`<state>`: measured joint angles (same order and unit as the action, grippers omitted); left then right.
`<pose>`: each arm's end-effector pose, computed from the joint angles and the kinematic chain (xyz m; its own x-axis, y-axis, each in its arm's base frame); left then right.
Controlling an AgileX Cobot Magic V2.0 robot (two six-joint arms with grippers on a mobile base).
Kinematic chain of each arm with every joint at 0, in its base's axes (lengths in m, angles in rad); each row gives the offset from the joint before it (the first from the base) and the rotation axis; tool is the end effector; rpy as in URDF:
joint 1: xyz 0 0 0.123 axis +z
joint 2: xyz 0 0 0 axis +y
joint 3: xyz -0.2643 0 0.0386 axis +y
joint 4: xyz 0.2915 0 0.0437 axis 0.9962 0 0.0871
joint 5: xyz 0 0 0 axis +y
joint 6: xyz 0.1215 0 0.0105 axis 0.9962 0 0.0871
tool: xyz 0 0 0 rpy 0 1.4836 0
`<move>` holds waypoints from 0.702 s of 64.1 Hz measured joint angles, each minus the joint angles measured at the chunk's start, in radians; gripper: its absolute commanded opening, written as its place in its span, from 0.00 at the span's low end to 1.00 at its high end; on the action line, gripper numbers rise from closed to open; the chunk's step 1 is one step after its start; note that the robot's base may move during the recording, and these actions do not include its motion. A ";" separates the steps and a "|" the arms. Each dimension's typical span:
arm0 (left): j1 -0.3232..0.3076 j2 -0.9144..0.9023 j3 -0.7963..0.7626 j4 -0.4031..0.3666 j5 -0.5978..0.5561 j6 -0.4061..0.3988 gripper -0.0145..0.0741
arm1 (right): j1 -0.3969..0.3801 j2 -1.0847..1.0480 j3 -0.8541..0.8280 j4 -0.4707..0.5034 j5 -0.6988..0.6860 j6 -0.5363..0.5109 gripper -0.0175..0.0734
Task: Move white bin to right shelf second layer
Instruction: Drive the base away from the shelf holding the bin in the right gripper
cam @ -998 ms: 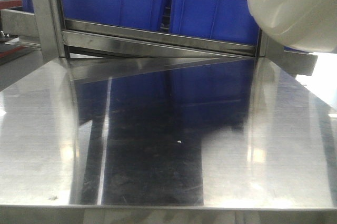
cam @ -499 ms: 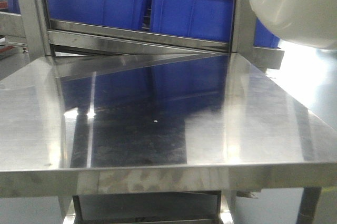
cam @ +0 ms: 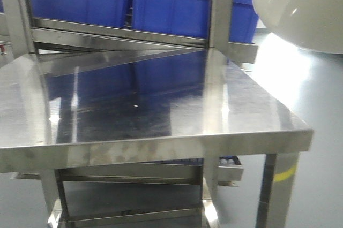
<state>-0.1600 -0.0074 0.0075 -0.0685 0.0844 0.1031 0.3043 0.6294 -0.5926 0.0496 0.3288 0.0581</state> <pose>0.1469 -0.0244 0.2035 0.0086 0.0339 -0.9994 0.1648 0.9857 0.0349 0.2085 0.0675 0.3091 -0.2934 0.0178 -0.9558 -0.2851 0.9527 0.1052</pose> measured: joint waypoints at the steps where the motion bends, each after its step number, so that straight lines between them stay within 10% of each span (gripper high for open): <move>1: 0.000 0.000 0.000 0.000 0.000 0.000 0.26 | 0.000 0.000 0.000 0.000 0.000 0.000 0.25; 45: 0.000 0.000 0.000 0.000 0.000 0.000 0.26 | 0.000 0.000 0.000 0.000 0.000 0.000 0.25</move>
<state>-0.1600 -0.0074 0.0075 -0.0685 0.0844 0.1031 0.3043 0.6294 -0.5926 0.0496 0.3288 0.0581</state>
